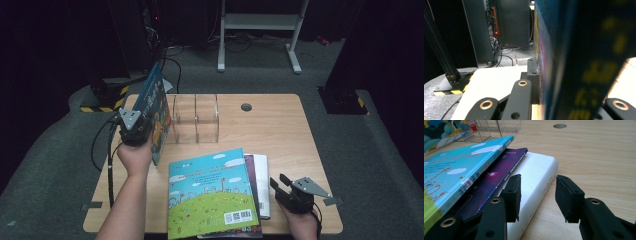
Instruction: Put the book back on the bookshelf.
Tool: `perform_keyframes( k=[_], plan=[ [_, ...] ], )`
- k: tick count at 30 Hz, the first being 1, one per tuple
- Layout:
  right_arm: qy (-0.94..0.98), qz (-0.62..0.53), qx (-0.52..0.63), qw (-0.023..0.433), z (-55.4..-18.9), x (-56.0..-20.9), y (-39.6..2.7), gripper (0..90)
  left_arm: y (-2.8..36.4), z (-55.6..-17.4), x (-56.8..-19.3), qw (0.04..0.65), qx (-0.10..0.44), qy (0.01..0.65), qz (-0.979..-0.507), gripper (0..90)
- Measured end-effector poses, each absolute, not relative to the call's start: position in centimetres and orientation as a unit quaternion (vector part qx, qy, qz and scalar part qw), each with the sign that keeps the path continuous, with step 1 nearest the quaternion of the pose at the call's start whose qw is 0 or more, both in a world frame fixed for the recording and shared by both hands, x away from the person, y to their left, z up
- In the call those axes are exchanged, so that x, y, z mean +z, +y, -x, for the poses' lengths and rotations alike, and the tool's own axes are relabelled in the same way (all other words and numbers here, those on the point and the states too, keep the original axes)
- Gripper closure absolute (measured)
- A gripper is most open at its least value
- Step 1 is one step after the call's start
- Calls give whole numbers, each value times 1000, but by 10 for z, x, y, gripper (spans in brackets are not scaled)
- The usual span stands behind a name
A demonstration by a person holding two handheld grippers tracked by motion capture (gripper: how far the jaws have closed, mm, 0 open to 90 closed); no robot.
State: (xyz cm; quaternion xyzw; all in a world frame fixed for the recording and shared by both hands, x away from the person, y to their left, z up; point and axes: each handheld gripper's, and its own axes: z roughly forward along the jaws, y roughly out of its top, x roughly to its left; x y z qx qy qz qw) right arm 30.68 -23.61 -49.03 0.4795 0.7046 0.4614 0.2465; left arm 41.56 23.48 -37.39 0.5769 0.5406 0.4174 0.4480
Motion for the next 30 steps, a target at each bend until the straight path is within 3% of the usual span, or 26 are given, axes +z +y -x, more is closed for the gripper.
perform_keyframes(
  k=[16, 30],
  plan=[
    [699, -486, 463, 248, -306, -489, -241, 560, 237, -432, -382, 463, 433, 552, -542, 832],
    [704, -482, 460, 246, -306, -491, -237, 558, 248, -428, -387, 472, 426, 547, -544, 820]
  ],
)
